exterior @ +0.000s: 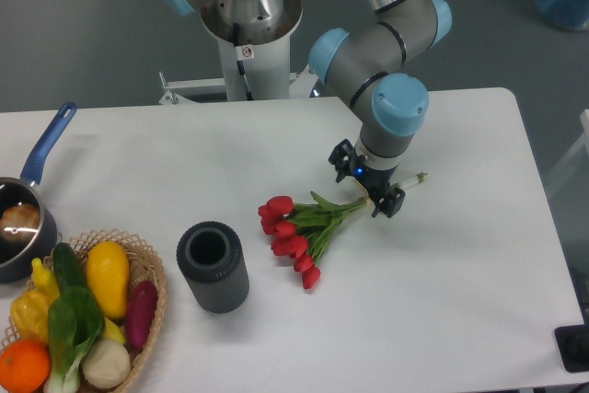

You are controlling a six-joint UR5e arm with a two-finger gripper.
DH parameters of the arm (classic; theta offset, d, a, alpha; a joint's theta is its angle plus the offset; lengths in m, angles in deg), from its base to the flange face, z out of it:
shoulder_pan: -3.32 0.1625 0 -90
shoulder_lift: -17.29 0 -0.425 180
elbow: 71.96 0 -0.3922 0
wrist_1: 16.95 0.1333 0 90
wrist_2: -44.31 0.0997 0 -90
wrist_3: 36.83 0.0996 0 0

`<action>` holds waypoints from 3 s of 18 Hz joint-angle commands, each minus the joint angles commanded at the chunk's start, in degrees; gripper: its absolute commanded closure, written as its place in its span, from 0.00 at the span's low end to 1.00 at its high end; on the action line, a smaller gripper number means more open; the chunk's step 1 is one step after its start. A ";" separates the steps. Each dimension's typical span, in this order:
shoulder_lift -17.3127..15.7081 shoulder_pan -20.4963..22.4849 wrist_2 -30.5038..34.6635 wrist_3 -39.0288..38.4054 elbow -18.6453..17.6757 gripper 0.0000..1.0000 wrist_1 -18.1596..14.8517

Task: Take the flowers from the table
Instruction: 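Rotate the gripper and lower it over the tulip stems, then lower the gripper onto the stems and close its fingers, then lift the gripped stems slightly, tilting the tulip heads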

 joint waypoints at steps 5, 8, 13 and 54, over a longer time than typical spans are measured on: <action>0.79 -0.09 -0.01 0.08 0.09 0.00 0.18; 0.88 -0.09 0.34 0.61 0.09 0.00 0.09; 1.06 -0.09 0.60 2.98 0.18 0.01 0.26; 0.97 -0.18 4.21 5.10 0.26 0.77 0.00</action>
